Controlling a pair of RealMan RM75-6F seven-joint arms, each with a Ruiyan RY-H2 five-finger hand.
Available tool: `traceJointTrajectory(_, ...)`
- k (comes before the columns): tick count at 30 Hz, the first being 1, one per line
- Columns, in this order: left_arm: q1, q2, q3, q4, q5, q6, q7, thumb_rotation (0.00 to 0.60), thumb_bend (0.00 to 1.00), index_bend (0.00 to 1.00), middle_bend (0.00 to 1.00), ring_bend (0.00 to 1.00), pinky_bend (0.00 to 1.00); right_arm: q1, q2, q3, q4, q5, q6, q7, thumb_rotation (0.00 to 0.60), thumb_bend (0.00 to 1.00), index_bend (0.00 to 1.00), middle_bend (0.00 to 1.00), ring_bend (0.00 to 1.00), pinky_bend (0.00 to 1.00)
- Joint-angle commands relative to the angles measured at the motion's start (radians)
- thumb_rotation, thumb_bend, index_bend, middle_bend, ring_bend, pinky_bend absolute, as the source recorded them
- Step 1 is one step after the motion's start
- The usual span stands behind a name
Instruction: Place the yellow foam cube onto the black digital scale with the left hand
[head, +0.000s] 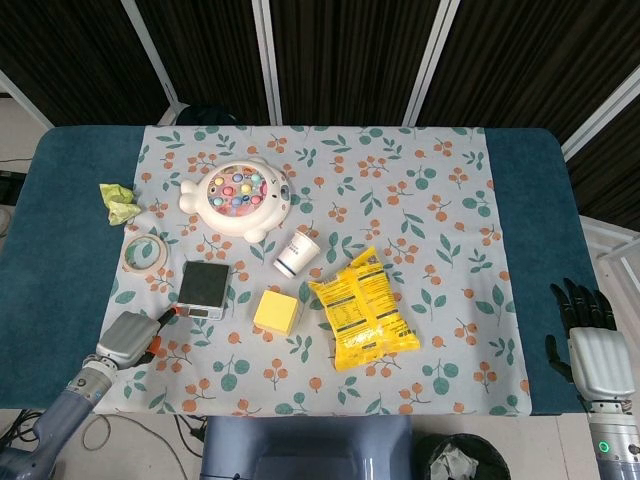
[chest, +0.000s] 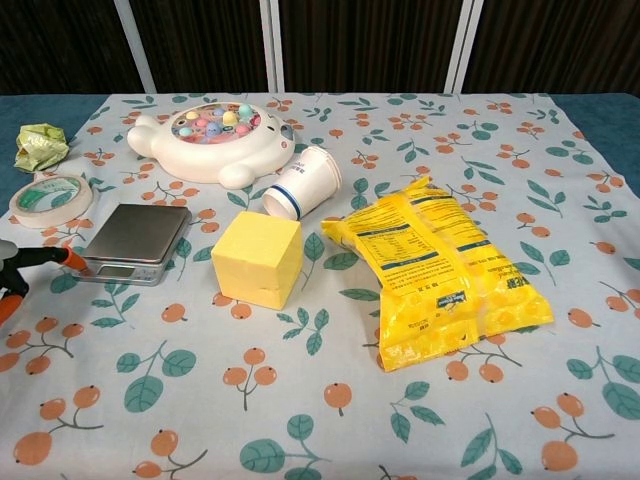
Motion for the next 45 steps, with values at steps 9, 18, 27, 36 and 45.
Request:
traceJointTrajectory(9, 0.001, -0.008, 0.007, 0.018, -0.016, -0.005, 0.002, 0.600, 0.63, 0.17, 0.66, 0.65, 0.69, -0.001, -0.001, 0.001, -0.001, -0.003, 0.003, 0.004, 0.600, 0.58, 0.00, 0.00, 0.00, 0.00)
traceJointTrajectory(18, -0.004, -0.013, 0.009, 0.019, -0.010, -0.001, 0.001, 0.600, 0.62, 0.17, 0.65, 0.65, 0.69, -0.002, -0.002, 0.002, 0.000, -0.001, 0.006, 0.005, 0.600, 0.58, 0.00, 0.00, 0.00, 0.00)
traceJointTrajectory(27, 0.019, 0.067, -0.024, -0.105, 0.065, 0.143, -0.005, 0.600, 0.32, 0.13, 0.48, 0.46, 0.59, -0.001, -0.003, 0.001, -0.001, -0.003, 0.005, 0.006, 0.600, 0.58, 0.00, 0.00, 0.00, 0.00)
traceJointTrajectory(36, -0.023, 0.117, -0.123, -0.282, 0.105, 0.235, 0.080, 0.600, 0.10, 0.09, 0.16, 0.08, 0.25, -0.002, -0.002, 0.001, -0.004, -0.006, 0.008, 0.012, 0.600, 0.58, 0.00, 0.00, 0.00, 0.00)
traceJointTrajectory(45, -0.199, 0.028, -0.252, -0.357, -0.096, 0.115, 0.317, 0.600, 0.08, 0.09, 0.17, 0.08, 0.24, -0.002, 0.000, 0.001, -0.002, -0.006, 0.006, 0.015, 0.600, 0.58, 0.00, 0.00, 0.00, 0.00)
